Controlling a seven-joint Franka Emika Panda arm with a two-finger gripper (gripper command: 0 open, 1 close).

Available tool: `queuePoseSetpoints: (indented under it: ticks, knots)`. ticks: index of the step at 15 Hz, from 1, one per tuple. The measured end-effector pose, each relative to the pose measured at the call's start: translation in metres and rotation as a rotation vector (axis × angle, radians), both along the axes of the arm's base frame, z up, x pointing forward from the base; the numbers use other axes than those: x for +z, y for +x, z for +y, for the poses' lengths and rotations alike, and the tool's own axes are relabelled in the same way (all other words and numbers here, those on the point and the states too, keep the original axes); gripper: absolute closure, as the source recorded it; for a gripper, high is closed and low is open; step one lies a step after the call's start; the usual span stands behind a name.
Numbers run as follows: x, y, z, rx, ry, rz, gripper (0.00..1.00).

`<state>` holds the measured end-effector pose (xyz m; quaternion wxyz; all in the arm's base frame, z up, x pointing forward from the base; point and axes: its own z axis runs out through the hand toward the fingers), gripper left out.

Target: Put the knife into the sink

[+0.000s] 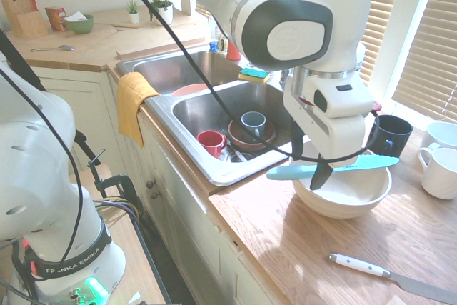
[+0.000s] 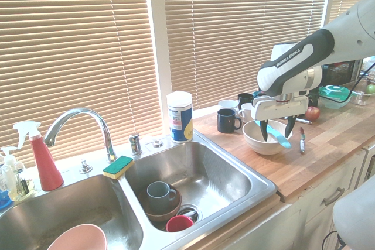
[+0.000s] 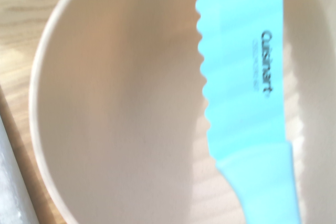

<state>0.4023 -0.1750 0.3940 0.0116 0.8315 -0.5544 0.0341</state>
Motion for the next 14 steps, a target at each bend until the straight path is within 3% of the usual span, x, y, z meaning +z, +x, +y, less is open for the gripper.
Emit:
queuePoseSetpoints:
  ticks: [5, 6, 14]
  knots:
    - [-0.012, 0.004, -0.01, -0.016, -0.011, -0.036, 0.0]
    - [-0.013, 0.004, -0.012, -0.019, -0.011, -0.036, 1.0]
    - [-0.002, 0.009, -0.014, -0.006, -0.023, -0.056, 1.0]
